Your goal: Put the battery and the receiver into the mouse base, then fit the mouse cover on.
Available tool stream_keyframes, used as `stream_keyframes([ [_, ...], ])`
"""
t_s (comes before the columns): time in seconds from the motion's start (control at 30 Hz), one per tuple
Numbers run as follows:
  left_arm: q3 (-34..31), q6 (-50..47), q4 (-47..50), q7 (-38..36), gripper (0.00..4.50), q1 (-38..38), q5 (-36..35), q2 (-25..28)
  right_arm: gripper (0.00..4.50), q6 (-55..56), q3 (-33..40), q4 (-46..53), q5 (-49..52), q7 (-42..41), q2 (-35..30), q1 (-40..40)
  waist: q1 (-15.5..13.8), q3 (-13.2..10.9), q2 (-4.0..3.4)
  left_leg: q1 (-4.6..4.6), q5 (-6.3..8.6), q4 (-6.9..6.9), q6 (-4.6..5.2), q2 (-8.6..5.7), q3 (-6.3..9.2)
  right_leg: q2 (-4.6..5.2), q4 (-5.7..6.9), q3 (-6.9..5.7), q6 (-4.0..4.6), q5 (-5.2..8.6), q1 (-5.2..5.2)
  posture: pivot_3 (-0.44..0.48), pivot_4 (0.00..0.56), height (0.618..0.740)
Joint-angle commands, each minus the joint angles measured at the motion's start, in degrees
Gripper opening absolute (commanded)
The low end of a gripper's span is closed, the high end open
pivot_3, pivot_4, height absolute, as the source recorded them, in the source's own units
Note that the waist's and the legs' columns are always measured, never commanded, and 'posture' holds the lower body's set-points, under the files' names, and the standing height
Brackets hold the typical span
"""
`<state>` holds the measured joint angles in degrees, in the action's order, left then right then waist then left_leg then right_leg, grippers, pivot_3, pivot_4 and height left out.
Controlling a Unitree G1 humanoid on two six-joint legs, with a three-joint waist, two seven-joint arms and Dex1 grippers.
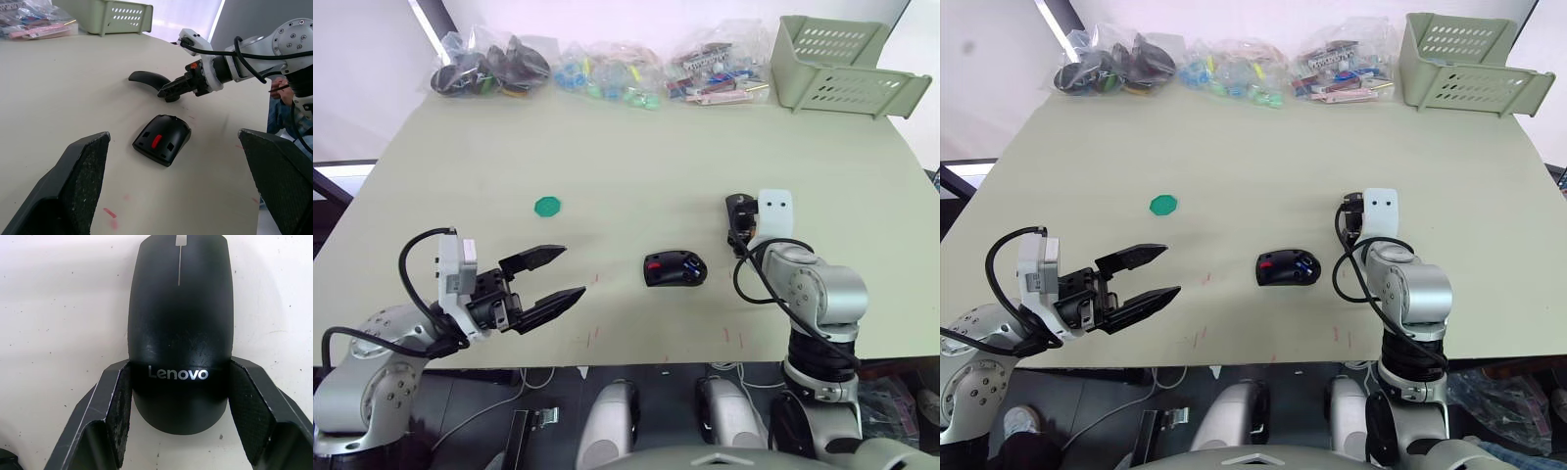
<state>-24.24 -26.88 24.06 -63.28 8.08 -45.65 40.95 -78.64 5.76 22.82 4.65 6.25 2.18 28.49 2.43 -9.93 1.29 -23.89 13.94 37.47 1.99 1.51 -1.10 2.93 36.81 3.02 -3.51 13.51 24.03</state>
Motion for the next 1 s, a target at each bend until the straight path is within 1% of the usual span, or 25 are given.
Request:
stream_keyframes([
  [0.03, -0.6, 0.97, 1.09, 0.45, 4.5, -0.19, -1.07, -0.08, 2.27, 0.83, -1.49, 4.72, 2.15, -4.27, -3.18, 0.12, -0.04, 0.0, -0.01, 0.0, 0.0, 0.0, 0.0, 0.0, 0.0, 0.0, 0.0, 0.0, 0.0, 0.0, 0.0, 0.0, 0.15, 0.74],
  [0.13, -0.58, 0.45, 1.29, 1.1, 4.5, -0.7, -1.65, -0.13, 2.27, 0.43, -3.32, 6.8, 6.95, -12.17, -8.79, 0.57, -0.04, 0.0, 0.0, 0.0, 0.0, 0.0, 0.0, -0.01, 0.0, 0.01, -0.01, 0.0, 0.0, 0.0, -0.01, 0.0, 0.15, 0.74],
  [0.2, -0.63, 0.07, 1.27, 1.63, 4.5, -1.1, -2.01, 0.0, 2.27, -0.31, -2.91, 8.35, 10.91, -17.62, -12.22, 1.33, -0.04, 0.0, 0.0, 0.01, 0.0, 0.0, 0.0, -0.01, 0.0, 0.01, -0.01, 0.01, 0.0, 0.0, -0.02, 0.0, 0.15, 0.74],
  [0.3, -0.49, 0.23, 0.98, 2.04, 4.5, -1.93, -1.62, 0.36, 2.27, 1.12, -4.92, 10.34, 17.41, -30.09, -24.55, 3.07, -0.05, -0.02, -0.02, 0.02, 0.0, 0.0, 0.01, -0.01, 0.02, 0.0, 0.0, 0.0, -0.01, 0.0, -0.02, 0.0, 0.15, 0.74],
  [0.43, -0.4, 0.62, 0.74, 1.53, 4.5, -2.57, -1.4, 0.97, 2.27, 4.88, -7.81, 8.93, 23.42, -44.4, -39.52, 7.45, -0.09, -0.01, 0.0, 0.03, 0.0, 0.02, 0.02, -0.03, -0.01, 0.02, -0.04, 0.01, 0.0, 0.01, -0.06, 0.0, 0.15, 0.74],
  [0.57, -0.07, 2.08, 0.88, 0.16, 4.5, -1.71, 0.16, 1.36, 2.27, 10.43, -13.62, 6.17, 26.11, -57.0, -49.25, 13.68, 0.12, -0.02, -0.01, 0.08, 0.01, 0.01, 0.02, -0.07, 0.0, -0.1, -0.04, 0.01, -0.02, 0.0, -0.07, 0.0, 0.15, 0.74],
  [0.67, -0.57, 2.88, 0.16, -0.53, 4.5, -1.2, -0.01, 0.77, 2.27, 15.8, -19.09, 3.88, 25.0, -63.14, -51.59, 18.23, -0.02, -0.03, 0.0, 0.08, 0.01, 0.0, 0.02, -0.02, 0.01, -0.14, -0.03, -0.05, 0.01, 0.02, -0.08, 0.0, 0.15, 0.74],
  [0.73, -1.15, 4.6, -1.31, -1.87, 4.5, -1.19, 0.39, 0.43, 2.27, 18.94, -22.98, 1.78, 23.45, -66.08, -51.1, 21.41, -0.08, -0.03, 0.0, 0.07, 0.0, 0.01, 0.02, -0.01, 0.01, -0.13, -0.02, -0.03, 0.01, 0.01, -0.06, 0.0, 0.15, 0.74],
  [0.8, -2.52, 4.92, -2.64, -4.57, 4.5, -1.01, -2.1, 0.19, 2.27, 21.82, -26.55, -0.02, 21.62, -68.49, -50.6, 23.59, -0.09, -0.02, 0.0, 0.07, 0.0, 0.04, 0.02, 0.04, -0.02, -0.09, -0.02, 0.01, 0.0, 0.01, -0.05, 0.0, 0.15, 0.74],
  [1.0, -4.82, 1.39, -5.7, -9.46, 4.5, -0.77, -5.89, 4.26, 2.27, 27.1, -34.16, -5.46, 17.46, -72.68, -46.65, 27.52, -0.14, -0.03, 0.01, 0.02, 0.0, 0.05, 0.02, 0.06, 0.0, -0.02, -0.02, -0.02, 0.01, 0.01, -0.02, 0.0, 0.15, 0.74],
])
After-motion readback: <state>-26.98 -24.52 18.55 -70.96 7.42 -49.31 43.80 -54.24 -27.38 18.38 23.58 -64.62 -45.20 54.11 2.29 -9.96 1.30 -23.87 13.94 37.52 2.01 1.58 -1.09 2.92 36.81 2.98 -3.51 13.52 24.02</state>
